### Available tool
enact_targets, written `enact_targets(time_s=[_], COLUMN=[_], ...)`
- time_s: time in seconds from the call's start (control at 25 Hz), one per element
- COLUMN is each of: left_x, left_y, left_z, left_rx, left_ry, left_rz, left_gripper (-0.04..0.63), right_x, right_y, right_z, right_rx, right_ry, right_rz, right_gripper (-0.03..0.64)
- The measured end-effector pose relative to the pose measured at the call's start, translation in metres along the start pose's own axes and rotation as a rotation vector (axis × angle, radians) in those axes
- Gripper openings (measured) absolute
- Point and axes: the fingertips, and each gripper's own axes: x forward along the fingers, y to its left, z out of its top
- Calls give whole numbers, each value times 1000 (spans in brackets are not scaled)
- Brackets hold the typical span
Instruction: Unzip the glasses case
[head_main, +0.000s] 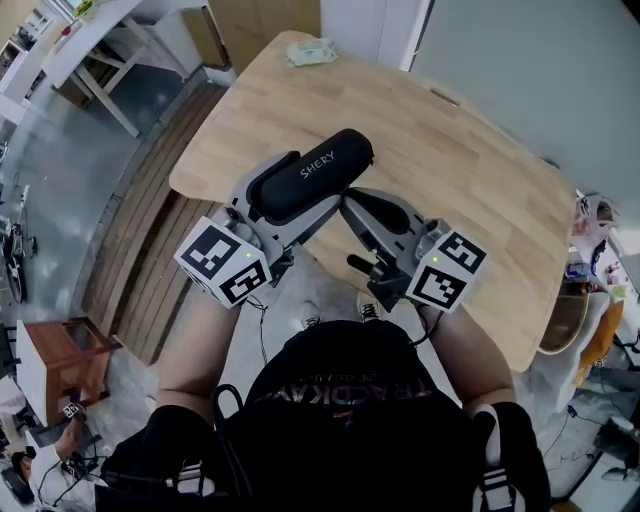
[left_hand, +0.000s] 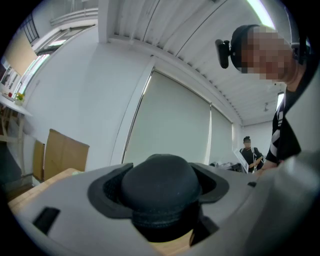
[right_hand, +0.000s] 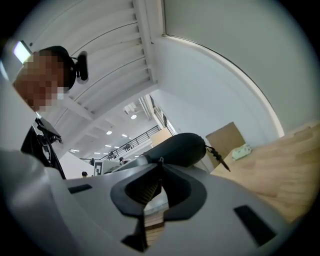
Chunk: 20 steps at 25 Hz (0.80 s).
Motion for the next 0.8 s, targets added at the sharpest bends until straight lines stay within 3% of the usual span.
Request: enact_targets(time_s=[0.36, 0.6, 0.8], left_x=[-2, -3, -5], left_y=[2, 0, -1], left_z=[-3, -6, -9], left_rx=[46, 136, 162], left_ry=[-13, -8, 12], left_rz=[38, 87, 69], left_gripper=[354, 354, 353], right_x=[-7, -14, -19], right_y=[-2, -10, -11], right_z=[3, 5, 8], right_rx=[18, -76, -209], right_ry=[-45, -55, -11], right_rz=[-31, -119, -157], right_gripper=[23, 21, 20])
